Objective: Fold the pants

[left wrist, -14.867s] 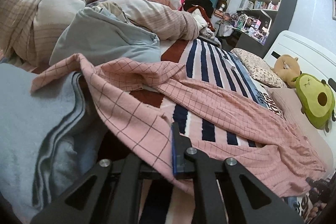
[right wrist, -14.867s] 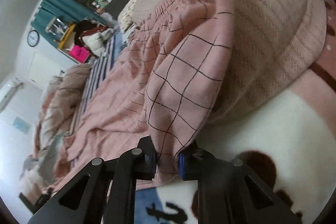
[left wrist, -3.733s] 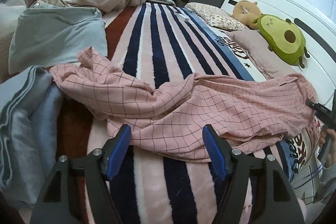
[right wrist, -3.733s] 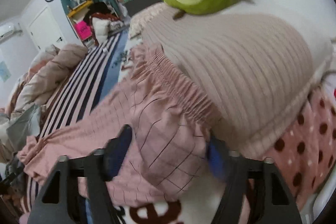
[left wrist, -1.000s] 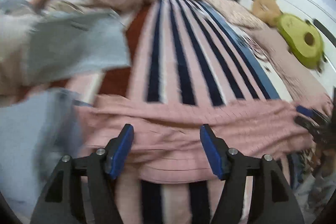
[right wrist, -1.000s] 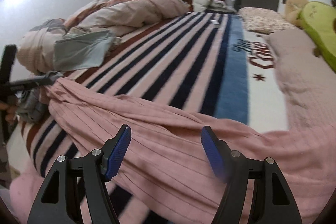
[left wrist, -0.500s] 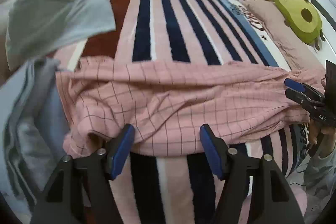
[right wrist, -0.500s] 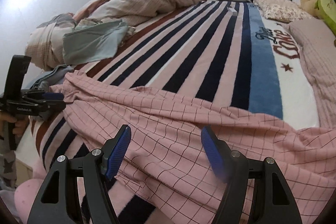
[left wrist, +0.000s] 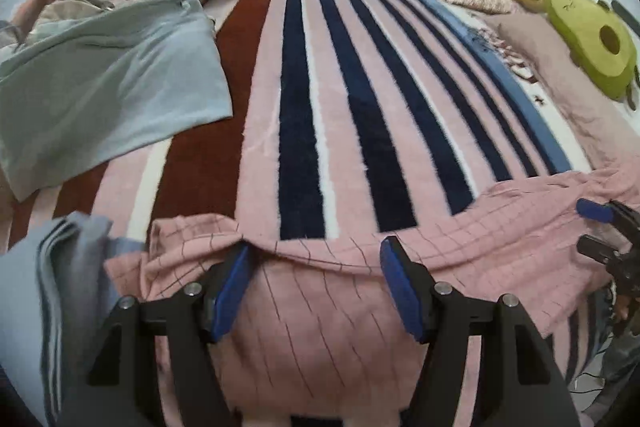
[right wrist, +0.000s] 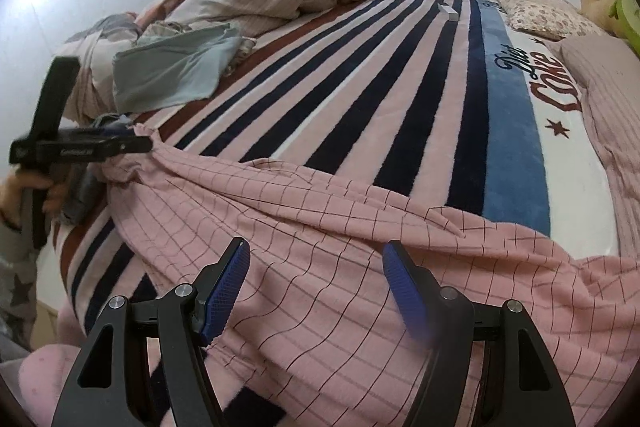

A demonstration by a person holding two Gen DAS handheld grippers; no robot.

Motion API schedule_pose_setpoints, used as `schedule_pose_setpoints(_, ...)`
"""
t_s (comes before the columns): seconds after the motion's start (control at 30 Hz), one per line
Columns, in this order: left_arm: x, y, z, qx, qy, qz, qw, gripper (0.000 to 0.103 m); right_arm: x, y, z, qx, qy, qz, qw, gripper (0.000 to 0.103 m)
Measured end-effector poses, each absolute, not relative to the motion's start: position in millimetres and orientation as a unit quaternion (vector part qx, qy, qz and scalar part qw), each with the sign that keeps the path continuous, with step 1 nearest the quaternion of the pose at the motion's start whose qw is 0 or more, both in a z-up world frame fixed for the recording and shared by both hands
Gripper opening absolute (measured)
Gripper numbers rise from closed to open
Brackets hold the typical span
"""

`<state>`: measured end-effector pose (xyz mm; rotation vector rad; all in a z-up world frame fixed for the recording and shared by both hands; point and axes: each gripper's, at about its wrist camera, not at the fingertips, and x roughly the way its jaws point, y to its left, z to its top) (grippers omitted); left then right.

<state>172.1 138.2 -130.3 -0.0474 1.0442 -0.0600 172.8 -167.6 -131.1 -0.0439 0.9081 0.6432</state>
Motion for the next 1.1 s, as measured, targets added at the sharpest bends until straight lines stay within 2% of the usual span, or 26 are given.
schedule_pose_setpoints(0.4,208,153,-144,-0.029,0.470,-0.012,0.882,0.061,215,-112,-145,-0.128,0.451,0.327,0.820,0.064)
schedule_pose_setpoints(0.43,210,156,-145,-0.033,0.469,-0.009,0.883,0.061,219,-107,-148,-0.136,0.457,0.331,0.814,0.058)
schedule_pose_setpoints(0.47,212,160,-145,-0.038,0.464,-0.003,0.885,0.061,222,-101,-151,-0.148,0.459,0.334,0.810,0.032)
schedule_pose_setpoints(0.5,213,160,-143,-0.040,0.456,0.001,0.889,0.061,225,-96,-155,-0.161,0.466,0.328,0.806,0.019)
schedule_pose_setpoints(0.53,211,161,-139,-0.042,0.445,0.005,0.895,0.061,228,-93,-157,-0.161,0.471,0.325,0.804,0.014)
schedule_pose_setpoints(0.57,209,162,-134,-0.043,0.434,0.011,0.900,0.061,230,-94,-156,-0.156,0.467,0.322,0.809,0.001)
schedule_pose_setpoints(0.73,188,161,-102,-0.047,0.398,0.010,0.916,0.062,243,-105,-149,-0.148,0.443,0.271,0.842,0.002)
schedule_pose_setpoints(0.83,162,160,-84,-0.060,0.384,-0.007,0.921,0.071,245,-105,-151,-0.156,0.454,0.268,0.835,0.006)
schedule_pose_setpoints(0.9,141,159,-78,-0.073,0.386,-0.016,0.919,0.072,239,-110,-144,-0.161,0.448,0.261,0.840,0.039)
schedule_pose_setpoints(0.93,134,158,-76,-0.080,0.388,-0.020,0.918,0.072,234,-115,-138,-0.152,0.439,0.263,0.846,0.044)
schedule_pose_setpoints(1.1,86,154,-86,-0.127,0.409,-0.028,0.903,0.072,208,-137,-114,-0.093,0.426,0.283,0.854,0.046)
